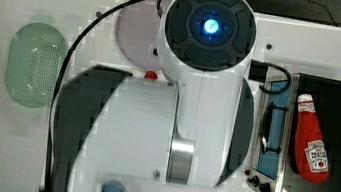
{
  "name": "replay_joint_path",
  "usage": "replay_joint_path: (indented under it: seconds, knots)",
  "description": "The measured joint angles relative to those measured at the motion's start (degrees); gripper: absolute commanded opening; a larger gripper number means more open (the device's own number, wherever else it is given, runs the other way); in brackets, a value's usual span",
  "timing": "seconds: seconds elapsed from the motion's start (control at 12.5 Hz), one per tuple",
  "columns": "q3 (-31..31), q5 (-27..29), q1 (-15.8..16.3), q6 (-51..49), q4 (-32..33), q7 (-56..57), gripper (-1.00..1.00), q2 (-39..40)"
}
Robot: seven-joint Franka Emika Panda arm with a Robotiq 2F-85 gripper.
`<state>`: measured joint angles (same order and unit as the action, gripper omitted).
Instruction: Pick banana from table and place on plate.
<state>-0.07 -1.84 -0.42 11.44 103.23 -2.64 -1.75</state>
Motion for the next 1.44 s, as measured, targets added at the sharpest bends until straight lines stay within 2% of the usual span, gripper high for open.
replay_joint_path:
  seconds: [0.24,0.4,0.64,0.8,0.96,1.2,1.44]
  knots:
    - [-2.29,-1.56,-1.37,-13.69,16.06,0.02,0.99,-19.22]
    - [-4.5,-1.97,-1.47,-12.51,18.74,0.04,1.0,-28.52]
    - [-5.24,-1.92,-1.32,-2.58,16.73,0.04,1.0,-31.6]
    - [-4.39,-2.42,-2.03,1.19,17.85,0.04,1.0,-26.93]
    - [-2.79,-2.35,-2.07,10.03,21.21,0.07,1.0,-18.03]
    - [-0.55,-1.37,-0.68,20.93,29.82,0.05,1.0,-4.81]
    - [-2.51,-0.3,0.92,29.4,35.87,0.17,1.0,6.3]
